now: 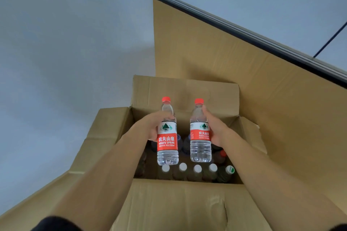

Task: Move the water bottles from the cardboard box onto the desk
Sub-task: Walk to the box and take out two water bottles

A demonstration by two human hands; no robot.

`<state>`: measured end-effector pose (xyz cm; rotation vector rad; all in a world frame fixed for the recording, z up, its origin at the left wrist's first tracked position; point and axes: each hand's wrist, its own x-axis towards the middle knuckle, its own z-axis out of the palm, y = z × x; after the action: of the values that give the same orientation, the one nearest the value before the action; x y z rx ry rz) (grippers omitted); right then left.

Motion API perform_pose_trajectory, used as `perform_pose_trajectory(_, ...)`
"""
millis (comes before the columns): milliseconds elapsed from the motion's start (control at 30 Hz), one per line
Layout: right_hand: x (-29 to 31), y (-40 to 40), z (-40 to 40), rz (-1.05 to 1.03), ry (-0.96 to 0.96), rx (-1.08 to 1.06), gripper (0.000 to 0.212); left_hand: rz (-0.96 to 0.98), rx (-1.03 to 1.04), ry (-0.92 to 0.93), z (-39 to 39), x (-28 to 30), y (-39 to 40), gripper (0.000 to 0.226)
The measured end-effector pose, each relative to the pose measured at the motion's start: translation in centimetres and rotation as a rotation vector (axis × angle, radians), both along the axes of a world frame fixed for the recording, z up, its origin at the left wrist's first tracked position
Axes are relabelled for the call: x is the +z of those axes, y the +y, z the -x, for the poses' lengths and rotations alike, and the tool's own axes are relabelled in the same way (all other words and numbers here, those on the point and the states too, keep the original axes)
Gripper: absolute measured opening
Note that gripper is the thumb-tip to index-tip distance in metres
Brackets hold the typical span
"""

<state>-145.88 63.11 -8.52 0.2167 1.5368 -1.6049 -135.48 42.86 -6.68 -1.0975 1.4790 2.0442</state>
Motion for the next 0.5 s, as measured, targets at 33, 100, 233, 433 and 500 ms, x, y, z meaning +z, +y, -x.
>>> perform_pose_trajectory(33, 0.1, -0.1, 0.0, -0.007, 0.009, 0.029, 0.075, 0.027, 0.037, 0.034, -0.3, 0.0, 0.3, 0.050)
perform_pose_trajectory(100, 0.3, -0.1, -0.1, -0.006, 0.013, 0.084, 0.073, 0.087, 0.134, 0.073, -0.7, 0.2, 0.9, 0.054)
perform_pose_trajectory(233, 0.9, 0.3, -0.2, 0.015, 0.015, 0.195, 0.074, 0.113, 0.245, 0.072, -1.5, 0.9, 2.7, 0.056)
perform_pose_trajectory(433, 2.5, -0.1, -1.7, 0.086, -0.003, 0.368, 0.058, 0.102, 0.389, 0.096, -4.4, 1.7, 5.1, 0.057)
perform_pose_trajectory(500, 2.8, -0.8, -2.4, 0.092, -0.004, 0.411, 0.048, 0.068, 0.460, 0.131, -6.0, 2.4, 5.6, 0.053)
